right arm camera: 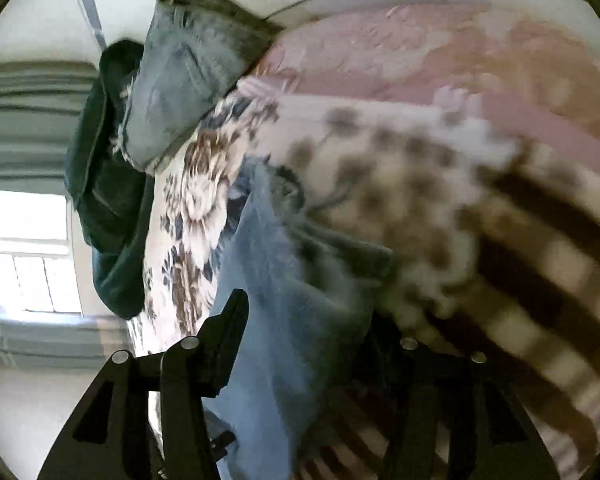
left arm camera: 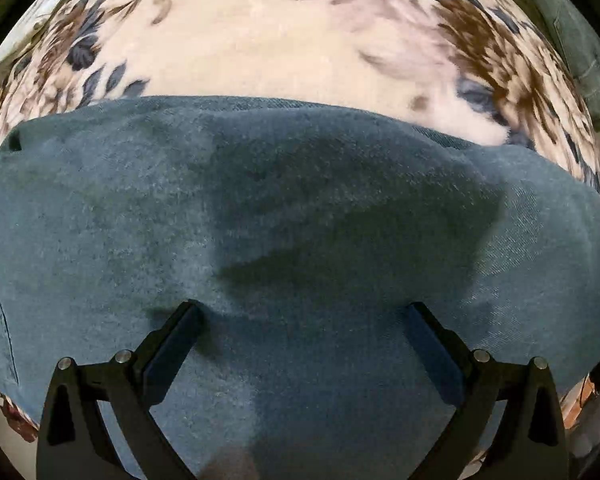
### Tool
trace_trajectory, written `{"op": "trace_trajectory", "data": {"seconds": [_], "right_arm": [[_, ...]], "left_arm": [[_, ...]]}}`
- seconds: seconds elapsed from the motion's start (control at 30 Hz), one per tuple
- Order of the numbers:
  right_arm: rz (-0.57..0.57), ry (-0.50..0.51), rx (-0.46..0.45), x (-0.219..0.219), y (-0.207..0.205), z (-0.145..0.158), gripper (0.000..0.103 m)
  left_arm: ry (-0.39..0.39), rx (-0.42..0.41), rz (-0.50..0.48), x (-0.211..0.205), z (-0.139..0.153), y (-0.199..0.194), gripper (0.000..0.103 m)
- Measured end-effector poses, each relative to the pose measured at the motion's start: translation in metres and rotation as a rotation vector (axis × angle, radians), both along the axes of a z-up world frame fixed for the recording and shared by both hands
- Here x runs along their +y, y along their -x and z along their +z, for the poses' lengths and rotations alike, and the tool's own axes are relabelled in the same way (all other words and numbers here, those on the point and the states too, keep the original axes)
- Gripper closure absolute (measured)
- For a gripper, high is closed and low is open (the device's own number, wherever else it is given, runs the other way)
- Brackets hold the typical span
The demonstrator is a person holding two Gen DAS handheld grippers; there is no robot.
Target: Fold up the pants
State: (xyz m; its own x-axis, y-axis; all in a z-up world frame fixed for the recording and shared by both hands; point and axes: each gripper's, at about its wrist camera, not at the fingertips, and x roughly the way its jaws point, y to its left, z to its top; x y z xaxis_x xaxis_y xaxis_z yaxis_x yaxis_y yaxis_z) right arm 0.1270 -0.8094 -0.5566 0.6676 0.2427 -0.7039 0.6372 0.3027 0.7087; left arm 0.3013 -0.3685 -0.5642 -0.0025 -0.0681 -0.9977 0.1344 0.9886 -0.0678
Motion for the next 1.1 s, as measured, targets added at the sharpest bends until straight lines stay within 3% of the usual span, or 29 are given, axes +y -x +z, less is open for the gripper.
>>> {"op": "trace_trajectory", "data": {"seconds": [0.07, 0.1, 0.13, 0.33, 0.43, 0.63, 0.83, 1.1], "right_arm": [[0.025, 0.026, 0.039, 0.007, -0.014, -0.006, 0.049], [0.023, 0.053, 0.049, 0.01, -0.016, -0.001, 0.078], [0.021, 0.084, 0.065, 0.013, -0.019, 0.006, 0.091], [0.077, 0.244, 0.01, 0.061, -0.038, 0.092, 0.091], [0.138, 0.27, -0.041, 0.098, -0.053, 0.131, 0.091], [0.282, 0.285, -0.103, 0.206, -0.092, 0.17, 0.091], [0.442, 0.261, -0.081, 0.343, -0.126, 0.141, 0.091], [0.693, 0.314, 0.02, 0.5, -0.136, 0.065, 0.091]], "left_arm": [[0.003, -0.003, 0.008, -0.002, -0.002, -0.002, 0.0], [0.0, -0.002, 0.007, -0.002, -0.001, -0.005, 0.0], [-0.002, 0.001, 0.004, -0.003, 0.0, -0.005, 0.0], [0.01, -0.078, 0.075, 0.032, 0.034, -0.007, 0.0], [0.038, -0.108, 0.142, 0.061, 0.059, -0.007, 0.0], [0.075, -0.164, 0.27, 0.15, 0.093, 0.001, 0.0], [0.055, -0.163, 0.394, 0.262, 0.113, 0.019, 0.0], [0.005, -0.158, 0.481, 0.361, 0.096, 0.03, 0.0]]}}
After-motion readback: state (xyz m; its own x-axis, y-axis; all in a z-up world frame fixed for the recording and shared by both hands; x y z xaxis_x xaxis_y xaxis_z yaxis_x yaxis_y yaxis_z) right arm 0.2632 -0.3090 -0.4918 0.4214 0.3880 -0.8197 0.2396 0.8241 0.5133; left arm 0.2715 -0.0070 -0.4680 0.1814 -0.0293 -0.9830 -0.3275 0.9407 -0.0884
